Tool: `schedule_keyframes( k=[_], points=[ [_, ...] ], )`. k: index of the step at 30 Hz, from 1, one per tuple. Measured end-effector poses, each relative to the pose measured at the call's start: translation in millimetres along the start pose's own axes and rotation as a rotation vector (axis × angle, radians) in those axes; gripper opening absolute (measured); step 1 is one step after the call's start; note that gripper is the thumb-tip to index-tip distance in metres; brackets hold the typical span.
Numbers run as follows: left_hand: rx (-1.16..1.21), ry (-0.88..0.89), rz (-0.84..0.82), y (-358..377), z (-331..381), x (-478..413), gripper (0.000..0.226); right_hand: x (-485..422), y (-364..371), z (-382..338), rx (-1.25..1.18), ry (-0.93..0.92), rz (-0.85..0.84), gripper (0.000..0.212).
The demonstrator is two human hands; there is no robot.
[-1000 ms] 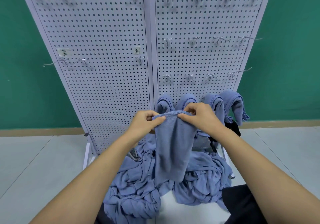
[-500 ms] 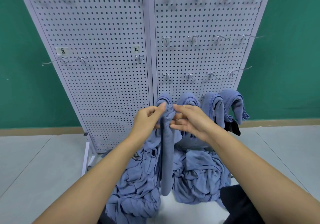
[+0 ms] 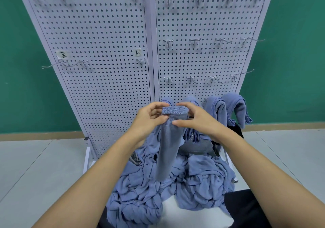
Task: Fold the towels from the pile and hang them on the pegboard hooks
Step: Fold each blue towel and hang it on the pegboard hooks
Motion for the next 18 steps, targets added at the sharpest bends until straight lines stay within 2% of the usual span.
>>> schedule_keyframes(
  k=[3, 7, 11, 15, 18],
  points=[
    [0.056, -0.029, 0.034, -4, -5, -3, 0.031, -3, 2, 0, 0.029, -0.036, 0.035, 0.027],
    [0.012, -0.096, 0.15, -21, -17, -6, 0.026, -6, -11, 4, 0.144, -0.002, 0.193, 0.017],
    [-0.073, -0.139, 0.166, -27, -24, 1, 0.02, -4, -22, 13, 0.174, 0.091, 0.287, 0.029],
    [-0.206, -0.148, 0.157, -18, -30, 12, 0.018, 0, -32, 3, 0.159, 0.124, 0.372, 0.031],
    [-0.293, -0.16, 0.118, 2, -40, 17, 0.034, 0, -40, -23, 0.138, 0.102, 0.423, 0.036]
  ],
)
Point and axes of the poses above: each hand's wrist, its own x-axis away from the middle knuckle, its own y-axis out of the palm, z = x × y, the point moved 8 cm from there along -x, towards the middle knuckle, and after that the axes turned 7 degrees about -y, right-handed, at the moved point
